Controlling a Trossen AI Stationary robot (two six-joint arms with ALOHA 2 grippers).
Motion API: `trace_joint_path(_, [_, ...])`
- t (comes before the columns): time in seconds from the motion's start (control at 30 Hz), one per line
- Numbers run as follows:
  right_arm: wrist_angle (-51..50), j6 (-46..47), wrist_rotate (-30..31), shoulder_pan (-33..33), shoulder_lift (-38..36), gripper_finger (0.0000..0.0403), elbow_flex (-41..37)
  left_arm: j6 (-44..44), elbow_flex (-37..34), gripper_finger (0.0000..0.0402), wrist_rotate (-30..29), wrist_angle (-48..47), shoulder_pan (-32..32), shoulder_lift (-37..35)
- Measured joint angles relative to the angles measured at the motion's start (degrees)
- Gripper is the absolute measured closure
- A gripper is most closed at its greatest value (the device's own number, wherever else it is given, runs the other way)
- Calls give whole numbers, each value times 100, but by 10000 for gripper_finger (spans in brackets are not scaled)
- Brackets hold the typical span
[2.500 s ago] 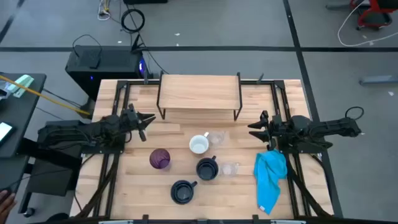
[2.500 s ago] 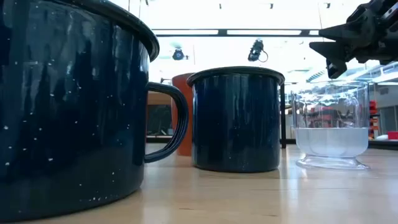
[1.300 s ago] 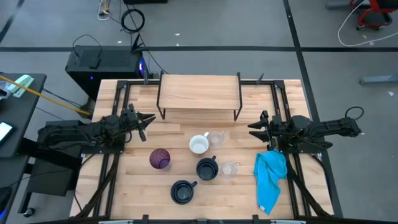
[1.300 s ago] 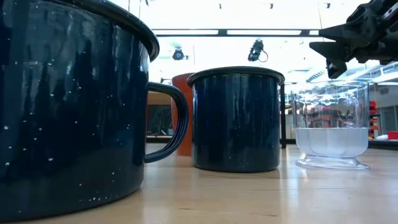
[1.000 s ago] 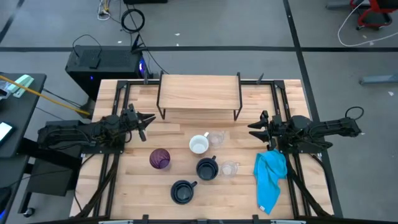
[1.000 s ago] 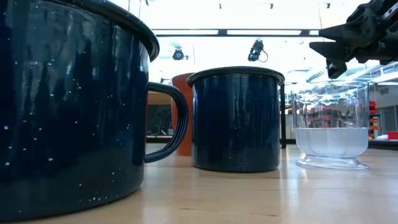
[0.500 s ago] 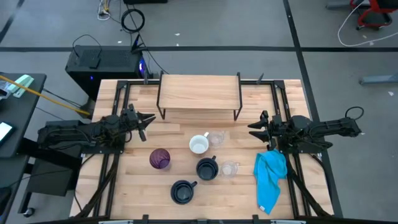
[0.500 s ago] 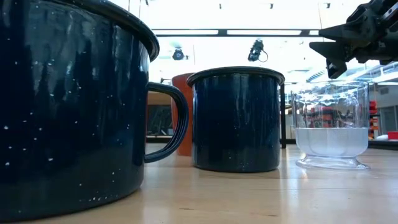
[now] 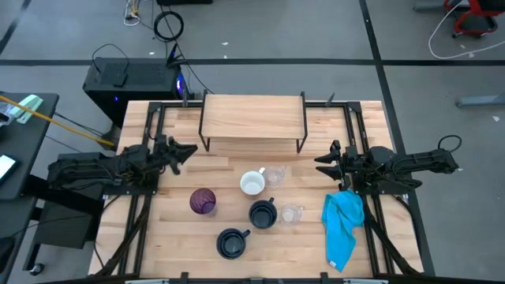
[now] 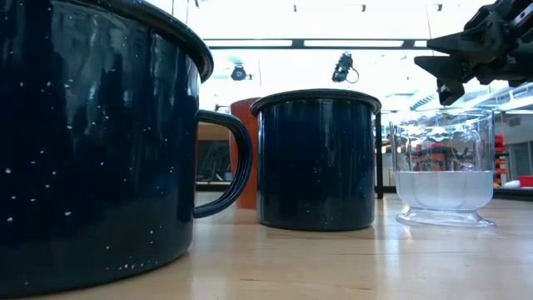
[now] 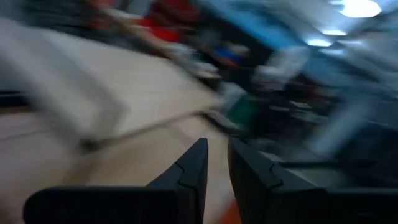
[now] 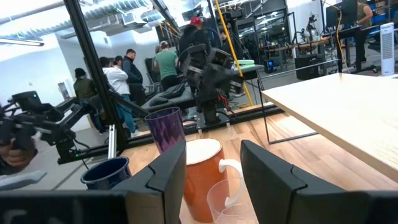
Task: Stack small to large cups/mugs on shelf
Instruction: Put the violet cup on the shelf
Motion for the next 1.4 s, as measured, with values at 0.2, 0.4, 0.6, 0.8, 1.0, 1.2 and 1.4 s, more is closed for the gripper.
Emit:
trace_joint_path(0.2, [0,0,-1,0,-1,243,0,222,0,341,1506,888,-12,37])
trace_joint_path(0.4, [1,0,0,0,0,243,0,409,0,344,2112,1449,-14,35])
trace_joint_path(0.6, [0,0,0,0,2,243,-1,-224,494,352,2441,236,-14,247])
trace_joint_path(0.8, [1,0,0,0,2,243,0,384,1910,350,2472,-1978,-114,1097])
trace_joint_path(1.0, [0,0,-1,0,2,243,0,702,3277,334,2383,-3831,-282,2059])
trace_joint_path(1.2, [-3,0,0,0,2,243,0,447,4395,314,2151,-5489,-536,3005])
trace_joint_path(1.4, [-5,0,-1,0,2,243,0,88,5475,299,2060,-6509,-836,4113])
